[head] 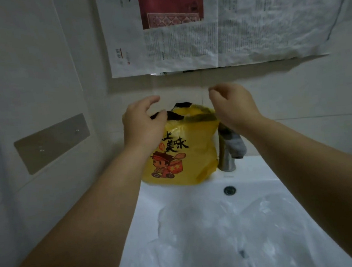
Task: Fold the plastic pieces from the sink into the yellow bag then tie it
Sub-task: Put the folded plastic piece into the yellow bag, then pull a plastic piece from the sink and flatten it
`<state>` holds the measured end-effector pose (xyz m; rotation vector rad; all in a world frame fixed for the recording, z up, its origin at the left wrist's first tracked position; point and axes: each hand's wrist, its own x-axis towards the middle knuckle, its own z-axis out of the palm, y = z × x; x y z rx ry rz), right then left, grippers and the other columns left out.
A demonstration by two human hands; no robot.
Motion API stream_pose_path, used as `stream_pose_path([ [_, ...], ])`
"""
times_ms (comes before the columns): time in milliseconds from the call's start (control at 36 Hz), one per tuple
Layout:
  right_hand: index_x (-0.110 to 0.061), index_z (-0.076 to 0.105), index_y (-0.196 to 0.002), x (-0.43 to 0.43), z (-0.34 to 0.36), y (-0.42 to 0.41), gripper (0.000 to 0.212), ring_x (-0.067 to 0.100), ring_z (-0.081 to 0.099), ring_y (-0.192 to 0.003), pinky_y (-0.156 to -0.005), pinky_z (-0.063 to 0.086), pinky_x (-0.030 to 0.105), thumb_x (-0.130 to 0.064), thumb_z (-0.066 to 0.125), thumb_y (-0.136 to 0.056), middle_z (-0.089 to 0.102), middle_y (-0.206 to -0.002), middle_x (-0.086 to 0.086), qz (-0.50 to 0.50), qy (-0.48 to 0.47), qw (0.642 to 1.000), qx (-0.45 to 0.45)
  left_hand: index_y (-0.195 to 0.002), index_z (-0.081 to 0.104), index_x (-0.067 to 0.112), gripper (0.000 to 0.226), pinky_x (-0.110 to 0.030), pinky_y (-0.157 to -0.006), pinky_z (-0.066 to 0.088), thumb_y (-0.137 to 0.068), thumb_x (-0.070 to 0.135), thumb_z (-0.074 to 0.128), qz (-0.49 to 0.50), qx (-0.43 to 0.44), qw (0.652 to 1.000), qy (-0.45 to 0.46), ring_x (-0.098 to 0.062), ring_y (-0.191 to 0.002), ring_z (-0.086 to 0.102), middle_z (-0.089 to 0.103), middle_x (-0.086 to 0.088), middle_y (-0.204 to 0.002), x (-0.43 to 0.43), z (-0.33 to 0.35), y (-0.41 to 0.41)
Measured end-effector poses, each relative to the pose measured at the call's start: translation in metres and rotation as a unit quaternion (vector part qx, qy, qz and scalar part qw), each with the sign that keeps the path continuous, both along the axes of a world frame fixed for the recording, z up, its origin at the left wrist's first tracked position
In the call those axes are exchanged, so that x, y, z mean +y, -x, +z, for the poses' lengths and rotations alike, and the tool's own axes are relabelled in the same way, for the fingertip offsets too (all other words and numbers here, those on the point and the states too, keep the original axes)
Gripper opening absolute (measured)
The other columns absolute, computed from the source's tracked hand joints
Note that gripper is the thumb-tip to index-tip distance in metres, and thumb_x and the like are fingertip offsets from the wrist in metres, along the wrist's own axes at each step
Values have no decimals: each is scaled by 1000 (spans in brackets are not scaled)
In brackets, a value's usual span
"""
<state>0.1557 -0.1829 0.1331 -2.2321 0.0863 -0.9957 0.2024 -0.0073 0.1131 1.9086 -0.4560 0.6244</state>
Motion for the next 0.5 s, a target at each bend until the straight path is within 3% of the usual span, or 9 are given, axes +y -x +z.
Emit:
stream_pose_path([
  [111, -12, 66, -114, 10, -14, 34, 28, 16, 56, -81, -70, 44, 28, -21, 46, -97, 62, -91, 0, 12, -48, 999, -1, -118, 66, 24, 28, -26, -101, 45, -92, 17, 58, 11, -17, 999, 32, -9, -114, 56, 61, 4, -124, 2, -13, 35],
  [194, -1, 68, -96, 15, -41, 61, 26, 28, 57, -70, -65, 50, 41, -17, 48, -93, 66, -85, 20, 25, -52, 997, 46, -108, 65, 21, 20, -11, -68, 51, -95, 10, 56, -31, 46, 996, 75, 8, -83, 65, 62, 10, -105, 0, -40, 65],
  [222, 2, 67, -93, 17, -55, 71, 26, 31, 58, -71, -64, 49, 40, -17, 49, -92, 66, -87, 23, 24, -46, 996, 69, -106, 65, 21, 19, -12, -65, 53, -95, 8, 55, -57, 78, 992, 85, 7, -78, 66, 64, 9, -103, 0, -52, 74],
  [306, 3, 67, -94, 21, -90, 94, 26, 33, 61, -80, -72, 52, 41, -17, 52, -91, 67, -93, 24, 41, -53, 983, 169, -107, 69, 23, 19, -23, -87, 48, -93, 13, 60, -95, 139, 985, 26, -8, -103, 61, 65, 7, -115, 1, -84, 90],
  [417, -9, 61, -122, 30, -142, 119, 35, 29, 63, -98, -82, 57, 40, -28, 61, -92, 62, -119, 13, 71, -55, 914, 395, -115, 68, 19, 24, -20, -85, 39, -92, 20, 62, -107, 207, 970, -67, -12, -106, 56, 62, 4, -114, 3, -126, 115],
  [500, -26, 31, -149, 32, -176, 138, 80, 27, 53, -118, -88, 55, 40, -37, 74, -82, 37, -148, 5, 111, -70, 831, 541, -115, 69, 18, 24, -25, -91, 44, -91, 21, 63, -106, 235, 959, -121, -16, -111, 58, 65, 1, -118, 6, -150, 129],
])
